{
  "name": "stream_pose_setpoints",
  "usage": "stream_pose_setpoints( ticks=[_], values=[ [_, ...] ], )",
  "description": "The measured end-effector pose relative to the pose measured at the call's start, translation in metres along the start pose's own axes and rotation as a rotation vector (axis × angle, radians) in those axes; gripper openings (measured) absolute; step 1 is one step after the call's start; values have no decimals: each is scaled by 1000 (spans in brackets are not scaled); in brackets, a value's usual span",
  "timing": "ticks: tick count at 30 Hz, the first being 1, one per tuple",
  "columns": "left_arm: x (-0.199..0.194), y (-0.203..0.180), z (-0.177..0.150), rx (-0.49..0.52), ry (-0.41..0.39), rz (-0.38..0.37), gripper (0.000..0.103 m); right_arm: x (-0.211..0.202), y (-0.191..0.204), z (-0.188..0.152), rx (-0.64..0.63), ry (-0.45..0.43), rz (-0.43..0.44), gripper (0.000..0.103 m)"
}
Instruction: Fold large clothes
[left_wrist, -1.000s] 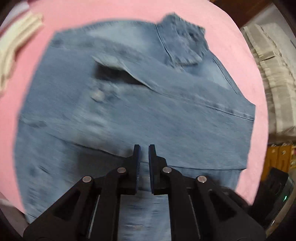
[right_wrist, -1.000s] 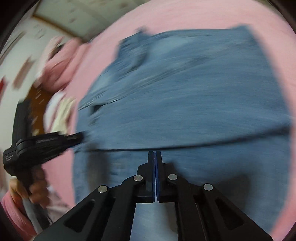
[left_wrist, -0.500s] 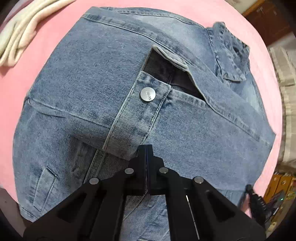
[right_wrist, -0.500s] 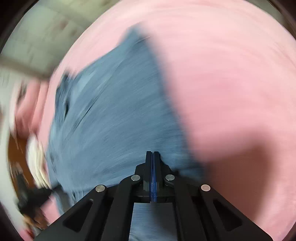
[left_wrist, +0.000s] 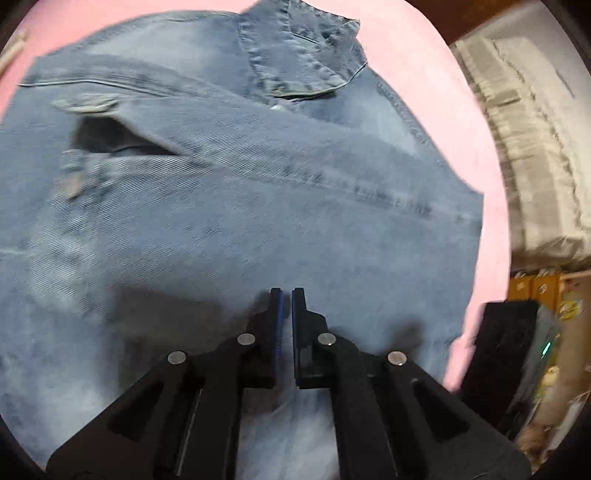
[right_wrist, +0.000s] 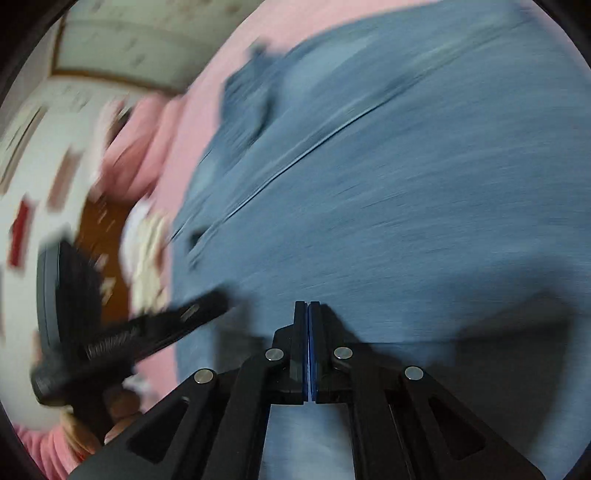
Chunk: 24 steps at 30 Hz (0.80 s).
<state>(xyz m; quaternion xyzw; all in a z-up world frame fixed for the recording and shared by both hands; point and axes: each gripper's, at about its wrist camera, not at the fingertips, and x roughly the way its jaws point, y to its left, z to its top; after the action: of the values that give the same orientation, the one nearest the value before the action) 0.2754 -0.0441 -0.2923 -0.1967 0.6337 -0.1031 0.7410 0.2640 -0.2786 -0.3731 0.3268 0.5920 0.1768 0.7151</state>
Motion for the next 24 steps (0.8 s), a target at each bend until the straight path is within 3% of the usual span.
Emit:
stream_pose_setpoints(
  ticks=[4, 8, 13, 15, 16, 18, 19, 20, 21, 22, 24],
  values=[
    [16, -5, 36, -13, -53, -1, 1, 43, 24, 19, -61, 37, 54, 0],
    [28, 7, 81, -30, -97, 13, 1, 53, 26, 69, -84, -32, 27, 0],
    [12, 46, 105, -43, -182, 147, 1, 25, -6, 131, -33, -142, -36, 0],
    [5, 72, 112, -88, -198, 233, 1, -12, -29, 141, -22, -215, -174, 0],
    [1, 85, 115, -102, -202, 250, 1, -26, -41, 145, -2, -252, -193, 0],
    [-6, 105, 121, -123, -206, 185, 1, -60, -69, 147, 67, -343, -275, 0],
    [-8, 108, 129, -119, -207, 189, 1, -70, -76, 145, 81, -371, -284, 0],
    [-10, 108, 131, -106, -219, 259, 1, -81, -81, 144, 98, -409, -352, 0],
    [-11, 111, 132, -96, -241, 386, 1, -90, -84, 141, 103, -439, -390, 0],
    [-12, 115, 134, -110, -248, 409, 1, -99, -85, 138, 121, -481, -470, 0],
    [-15, 127, 135, -194, -245, 339, 1, -113, -89, 129, 181, -540, -536, 0]
  ],
)
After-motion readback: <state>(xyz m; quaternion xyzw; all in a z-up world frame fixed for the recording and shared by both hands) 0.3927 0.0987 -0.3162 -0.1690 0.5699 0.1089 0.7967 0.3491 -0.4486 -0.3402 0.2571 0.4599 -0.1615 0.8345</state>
